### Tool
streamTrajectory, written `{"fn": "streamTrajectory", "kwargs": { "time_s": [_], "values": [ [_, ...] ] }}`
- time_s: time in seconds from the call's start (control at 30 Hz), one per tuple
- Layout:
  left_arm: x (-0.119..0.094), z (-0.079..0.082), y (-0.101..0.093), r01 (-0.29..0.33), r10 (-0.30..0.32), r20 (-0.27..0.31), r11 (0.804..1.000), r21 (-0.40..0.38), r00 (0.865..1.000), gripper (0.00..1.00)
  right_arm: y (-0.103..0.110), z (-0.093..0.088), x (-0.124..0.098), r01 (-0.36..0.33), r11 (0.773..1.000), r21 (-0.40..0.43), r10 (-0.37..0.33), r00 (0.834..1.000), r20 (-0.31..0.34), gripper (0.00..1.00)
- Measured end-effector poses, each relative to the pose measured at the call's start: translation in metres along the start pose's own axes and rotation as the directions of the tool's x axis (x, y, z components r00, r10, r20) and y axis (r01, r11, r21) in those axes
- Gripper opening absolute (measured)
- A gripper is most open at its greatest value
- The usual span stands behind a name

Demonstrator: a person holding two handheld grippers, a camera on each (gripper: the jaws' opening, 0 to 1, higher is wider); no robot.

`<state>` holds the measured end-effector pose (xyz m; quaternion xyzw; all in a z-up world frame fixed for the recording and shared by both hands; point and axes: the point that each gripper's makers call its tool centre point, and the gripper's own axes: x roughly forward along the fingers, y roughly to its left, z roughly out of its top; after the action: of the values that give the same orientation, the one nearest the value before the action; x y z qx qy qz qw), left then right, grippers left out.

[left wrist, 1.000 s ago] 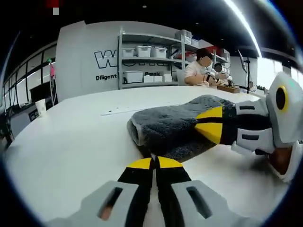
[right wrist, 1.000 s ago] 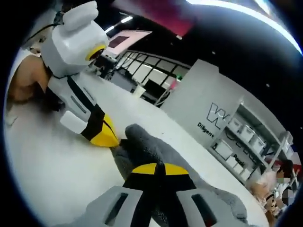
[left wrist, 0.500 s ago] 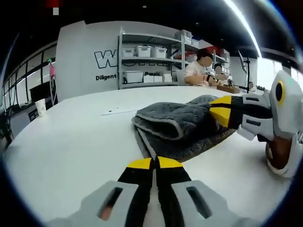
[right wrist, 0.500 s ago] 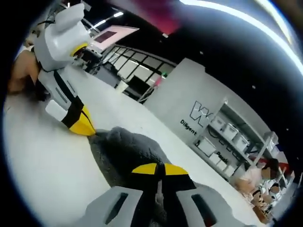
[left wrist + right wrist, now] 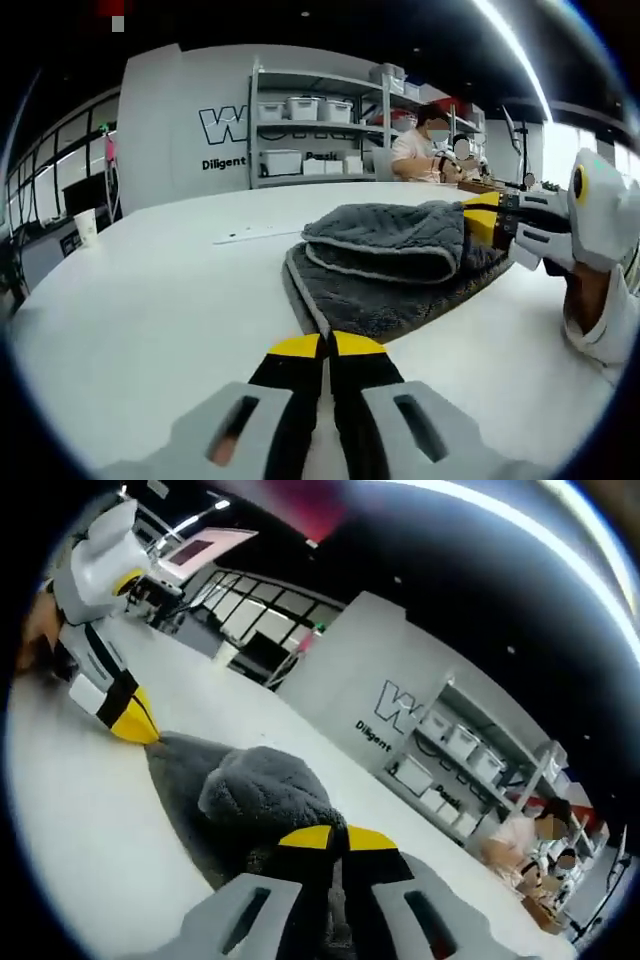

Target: Open the folded towel by lifting each exposed corner and separating the folded layers until the towel lies flat within the target outline without major curled edges

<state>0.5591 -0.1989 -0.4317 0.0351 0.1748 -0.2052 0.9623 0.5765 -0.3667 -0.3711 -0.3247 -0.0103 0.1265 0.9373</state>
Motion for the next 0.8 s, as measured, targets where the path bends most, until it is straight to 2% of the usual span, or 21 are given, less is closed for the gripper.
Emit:
{"fn": "streamTrajectory", "kwargs": {
  "time_s": [0.17,0.3,0.5,0.63,0.8],
  "values": [
    [0.0,0.0,0.0,-0.001,0.001,0.0,1.0,0.002,1.0,0.02,-0.012,-0.004,-0.001,0.034,0.999,-0.011,-0.034,0.999,-0.009,0.0],
    [-0.001,0.0,0.0,0.001,-0.001,0.0,1.0,-0.001,1.0,0.02,-0.04,-0.017,-0.006,0.104,0.995,-0.007,-0.104,0.994,-0.037,0.0],
    [-0.001,0.0,0.001,0.0,0.0,0.0,1.0,0.001,1.0,0.02,-0.058,-0.027,-0.011,0.142,0.99,0.022,-0.141,0.989,-0.054,0.0],
    [-0.002,0.001,0.001,-0.003,0.003,0.0,1.0,0.006,1.0,0.02,-0.084,-0.043,-0.02,0.21,0.977,0.026,-0.207,0.974,-0.091,0.0],
    [-0.002,0.001,0.001,-0.011,0.011,0.0,1.0,0.028,1.0,0.02,-0.095,-0.051,-0.025,0.232,0.972,0.029,-0.228,0.968,-0.105,0.0]
  ]
}}
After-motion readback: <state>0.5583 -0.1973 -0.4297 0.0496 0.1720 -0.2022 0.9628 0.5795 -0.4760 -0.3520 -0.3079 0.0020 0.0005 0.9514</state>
